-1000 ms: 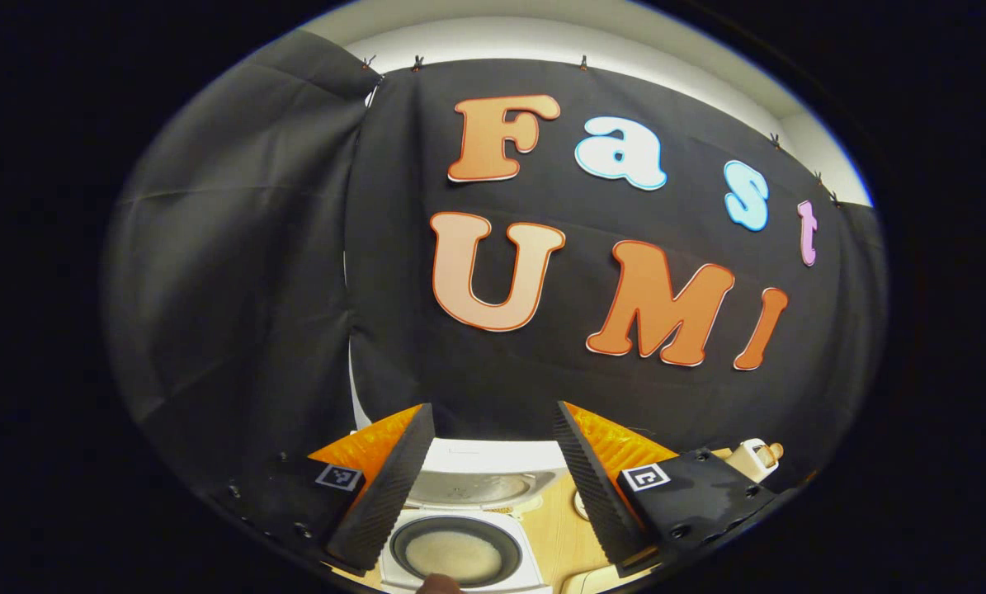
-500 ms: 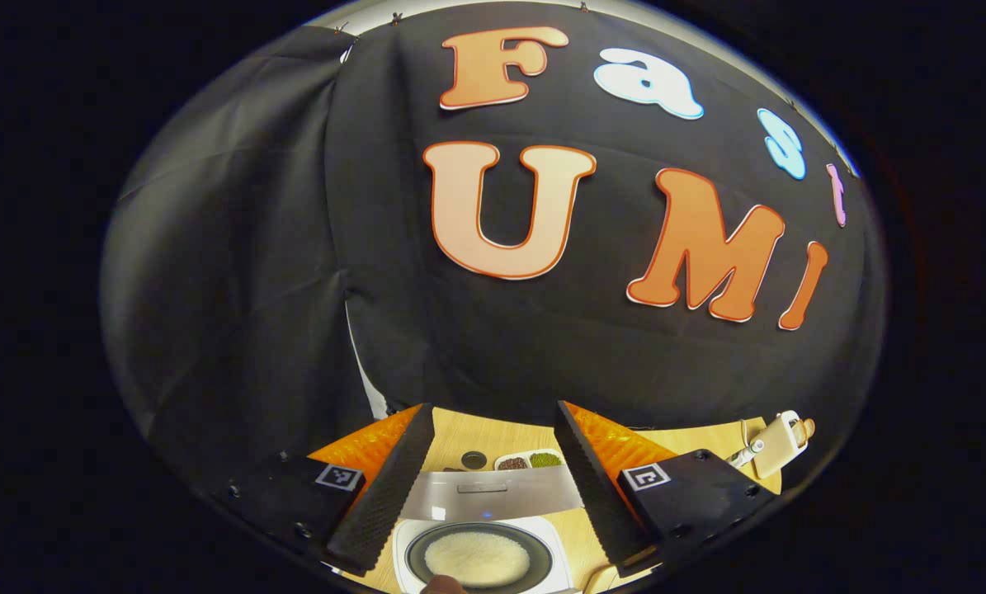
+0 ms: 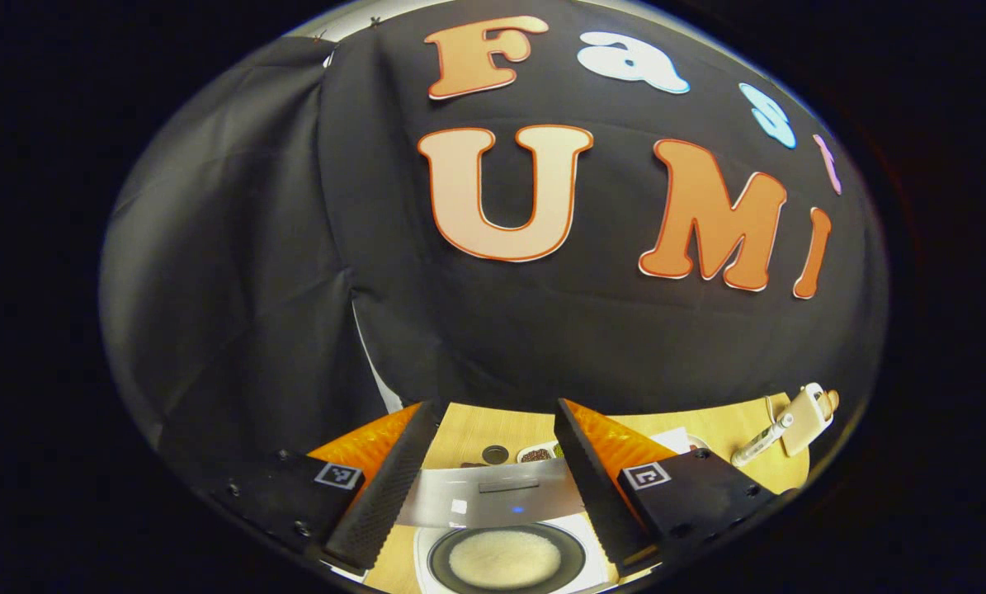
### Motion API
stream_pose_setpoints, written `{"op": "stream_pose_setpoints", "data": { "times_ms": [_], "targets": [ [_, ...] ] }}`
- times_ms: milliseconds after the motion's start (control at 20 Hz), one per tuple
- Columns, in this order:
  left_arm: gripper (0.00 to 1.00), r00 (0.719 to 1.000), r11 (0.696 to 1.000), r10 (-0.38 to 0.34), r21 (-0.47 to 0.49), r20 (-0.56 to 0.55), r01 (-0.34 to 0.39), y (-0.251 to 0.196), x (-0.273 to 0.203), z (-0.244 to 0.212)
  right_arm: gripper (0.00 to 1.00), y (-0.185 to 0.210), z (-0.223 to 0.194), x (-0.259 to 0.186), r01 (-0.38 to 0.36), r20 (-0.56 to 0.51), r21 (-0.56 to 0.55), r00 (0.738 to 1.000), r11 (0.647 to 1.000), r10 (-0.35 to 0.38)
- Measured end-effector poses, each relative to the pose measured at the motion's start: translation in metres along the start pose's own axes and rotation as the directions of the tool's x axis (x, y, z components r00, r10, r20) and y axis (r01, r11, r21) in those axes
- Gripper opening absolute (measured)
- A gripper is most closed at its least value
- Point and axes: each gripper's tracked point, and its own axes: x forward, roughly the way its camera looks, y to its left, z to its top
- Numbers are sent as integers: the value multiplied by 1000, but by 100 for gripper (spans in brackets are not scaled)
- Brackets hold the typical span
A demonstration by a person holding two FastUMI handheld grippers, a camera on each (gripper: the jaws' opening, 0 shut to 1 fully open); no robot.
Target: Close the left gripper, press the button to open the rice cooker; take a wooden spoon from the chopstick holder with the right hand, scoop a spoonful of rice and pour it into the rice cooker, then put the wooden spoon back into the chopstick holder.
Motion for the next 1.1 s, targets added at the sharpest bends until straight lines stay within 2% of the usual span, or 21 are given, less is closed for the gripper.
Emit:
{"op": "stream_pose_setpoints", "data": {
  "times_ms": [150, 450, 800, 1100],
  "targets": [
    [99, 1000, 1000, -13, -24, 16, 13, -2, -13, -9, 95, 5, -2, 1, -19, -14, -11, 1000, 1000, 19],
    [99, 999, 999, -29, -35, -27, 28, -9, -53, -43, 95, 12, 2, 0, -43, -11, -62, 999, 997, 42],
    [99, 993, 995, -71, -78, -92, 64, -19, -99, -114, 95, 10, 8, -5, -49, -9, -190, 999, 981, 48],
    [100, 986, 993, -83, -97, -142, 69, -24, -107, -173, 95, 9, 18, -16, -42, 12, -317, 999, 947, 49]
  ]
}}
